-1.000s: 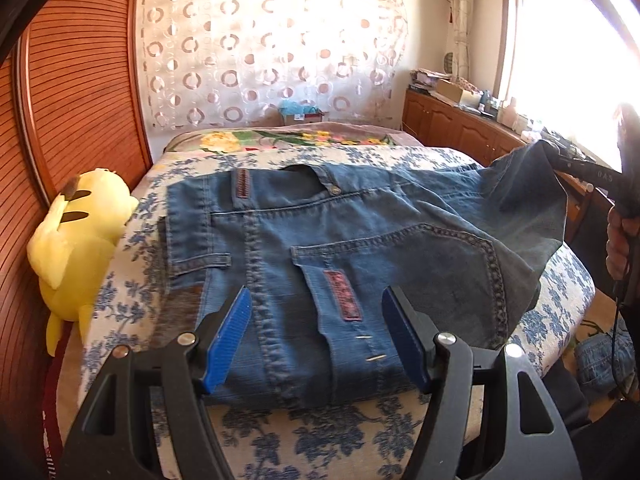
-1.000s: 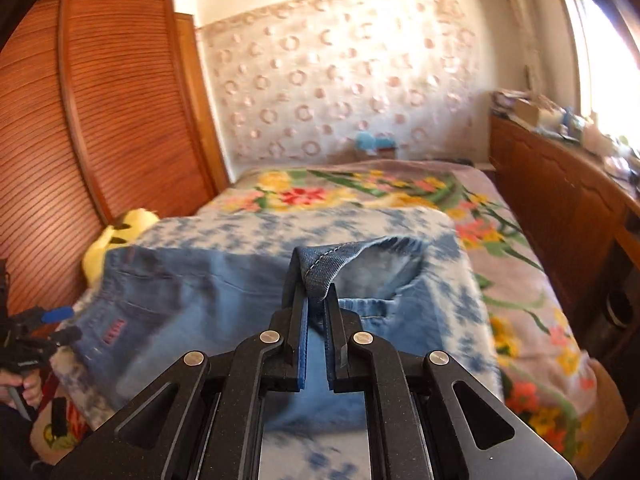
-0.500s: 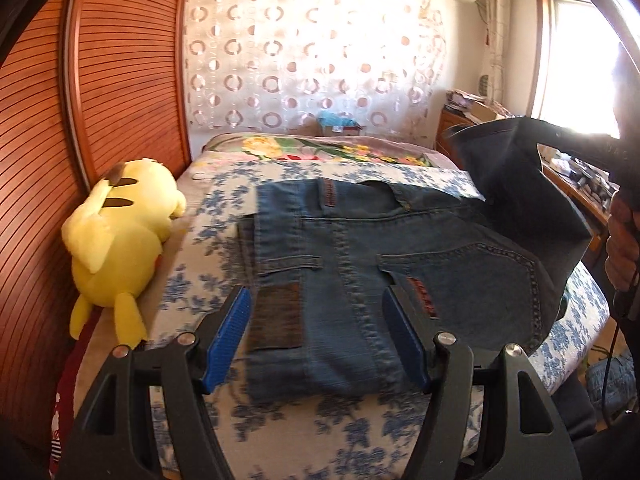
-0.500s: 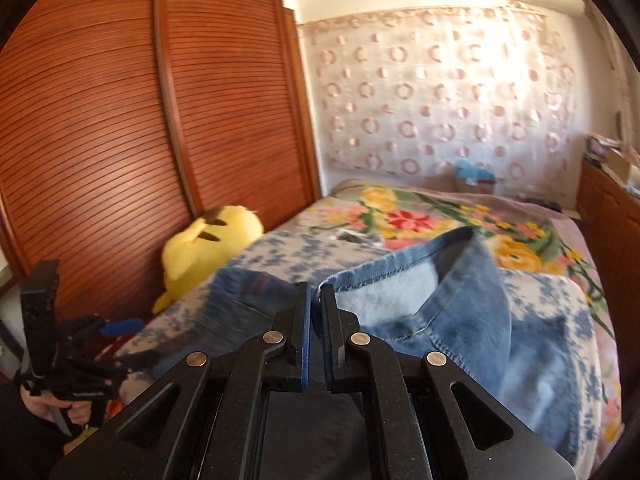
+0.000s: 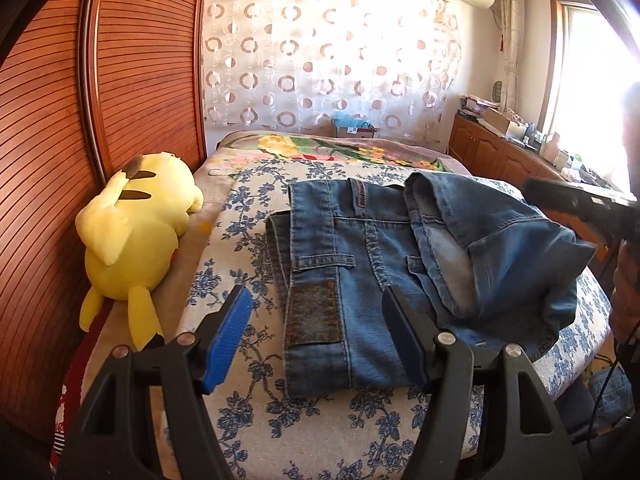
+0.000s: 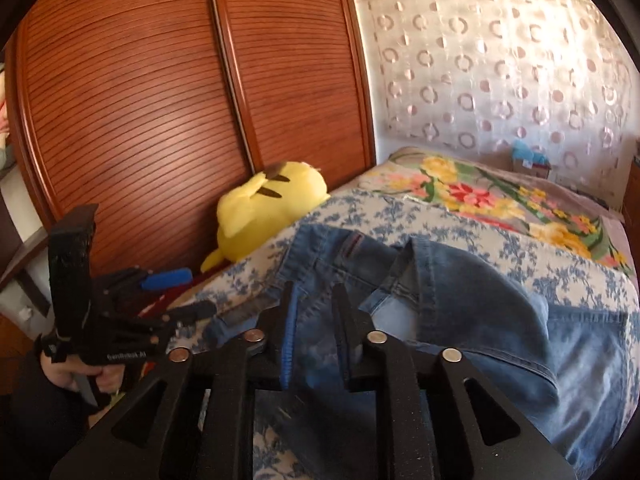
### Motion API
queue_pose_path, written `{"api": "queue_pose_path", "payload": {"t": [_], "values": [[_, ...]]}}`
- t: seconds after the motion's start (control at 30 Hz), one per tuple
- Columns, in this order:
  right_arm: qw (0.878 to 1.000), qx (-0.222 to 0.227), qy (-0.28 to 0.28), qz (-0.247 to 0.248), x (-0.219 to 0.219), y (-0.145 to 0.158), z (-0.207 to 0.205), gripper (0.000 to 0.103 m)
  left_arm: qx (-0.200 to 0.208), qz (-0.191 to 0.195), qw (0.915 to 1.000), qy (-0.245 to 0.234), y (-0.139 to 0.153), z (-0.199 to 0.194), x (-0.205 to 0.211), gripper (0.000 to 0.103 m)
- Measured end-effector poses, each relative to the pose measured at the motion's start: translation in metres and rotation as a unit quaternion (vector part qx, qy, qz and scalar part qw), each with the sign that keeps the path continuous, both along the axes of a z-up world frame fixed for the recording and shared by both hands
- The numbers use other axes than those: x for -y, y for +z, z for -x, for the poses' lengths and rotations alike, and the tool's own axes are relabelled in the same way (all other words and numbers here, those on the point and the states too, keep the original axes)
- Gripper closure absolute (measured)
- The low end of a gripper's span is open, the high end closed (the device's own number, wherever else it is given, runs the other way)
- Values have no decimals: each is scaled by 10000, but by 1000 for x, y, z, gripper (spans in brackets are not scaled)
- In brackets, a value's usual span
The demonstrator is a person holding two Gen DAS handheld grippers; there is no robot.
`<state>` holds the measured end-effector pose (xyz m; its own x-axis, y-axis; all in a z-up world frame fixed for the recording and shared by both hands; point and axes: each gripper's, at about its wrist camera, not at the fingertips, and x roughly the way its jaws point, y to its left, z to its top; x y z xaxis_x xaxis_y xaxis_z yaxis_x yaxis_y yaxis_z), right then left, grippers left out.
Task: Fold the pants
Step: 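Lift the leg hem with the right gripper and fold it over toward the waistband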
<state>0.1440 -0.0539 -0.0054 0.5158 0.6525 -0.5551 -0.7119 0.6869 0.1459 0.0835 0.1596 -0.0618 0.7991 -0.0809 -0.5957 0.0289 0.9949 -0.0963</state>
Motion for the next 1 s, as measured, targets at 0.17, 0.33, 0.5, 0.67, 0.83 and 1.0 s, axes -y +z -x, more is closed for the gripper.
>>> {"api": "queue_pose_path", "payload": {"t": [0.17,0.33,0.5,0.67,0.83,1.0], "values": [[9998,-21,-208,66,32,-4,8,74,-42,-46,9998,-164,-1,-9,15,35],[9964,37,-797,286,68,-21,2,72,-79,-92,9991,-407,2,-23,36,36],[9902,7,-1369,271,107,-38,-3,72,-98,-81,9973,-718,5,-38,64,36],[9835,-28,-1808,114,143,-44,-8,68,-182,-80,9938,-1095,2,-55,96,36],[9775,-64,-2087,299,163,-60,-16,67,-342,-83,9902,-1353,-5,-70,120,40],[9725,-72,-2248,603,169,-83,-24,67,-540,-4,9857,-1596,-12,-74,135,52]]}}
